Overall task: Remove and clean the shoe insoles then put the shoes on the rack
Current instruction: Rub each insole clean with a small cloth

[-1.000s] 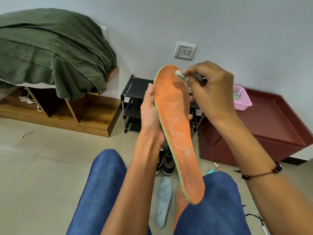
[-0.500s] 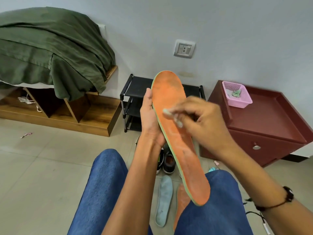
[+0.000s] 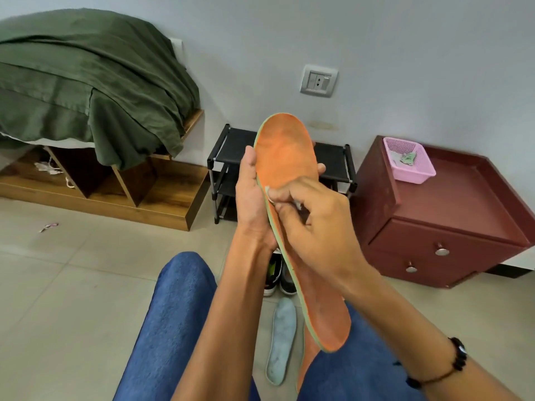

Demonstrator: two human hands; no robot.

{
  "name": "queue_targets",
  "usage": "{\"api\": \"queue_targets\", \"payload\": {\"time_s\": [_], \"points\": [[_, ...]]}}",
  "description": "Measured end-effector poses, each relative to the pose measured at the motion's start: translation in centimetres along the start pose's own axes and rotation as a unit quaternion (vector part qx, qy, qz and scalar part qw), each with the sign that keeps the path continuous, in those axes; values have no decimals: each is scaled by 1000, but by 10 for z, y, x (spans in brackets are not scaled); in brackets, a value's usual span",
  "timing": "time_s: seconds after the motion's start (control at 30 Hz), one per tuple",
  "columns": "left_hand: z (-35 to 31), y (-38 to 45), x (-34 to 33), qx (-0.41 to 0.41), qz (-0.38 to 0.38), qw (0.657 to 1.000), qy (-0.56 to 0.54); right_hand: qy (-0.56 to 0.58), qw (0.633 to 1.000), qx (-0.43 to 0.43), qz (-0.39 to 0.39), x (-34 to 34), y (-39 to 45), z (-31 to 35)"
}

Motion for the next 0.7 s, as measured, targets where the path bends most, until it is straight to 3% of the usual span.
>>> {"api": "queue_targets", "payload": {"time_s": [0.1,0.2,0.27,0.4,0.53,0.63,0.7], "points": [[-5,-1,-1,-23,-24,999,-5,84,991,-98,41,8,2,-7],[-4,-4,-5,-22,-46,999,-15,104,984,-141,20,16,6,-12],[-2,-6,-6,-20,-52,998,-23,50,991,-121,30,8,7,-10],[2,-7,-7,-22,-37,998,-38,-99,995,5,6,2,10,-2],[4,-5,-12,-26,-28,998,-51,-279,954,107,-26,7,25,3],[3,-2,-9,-43,-58,996,-51,-345,932,91,-64,21,38,-6],[-1,-1,-7,-61,-64,995,-35,-281,951,56,-113,38,42,-13]]}}
Point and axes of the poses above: each hand's wrist, its own y-axis towards the middle knuckle, its own x-axis out of the back of the hand, z = x × y, the point moved 8 cm from there along y, towards the middle knuckle, and after that the axes turned 11 degrees about y, right-handed, at the moved point
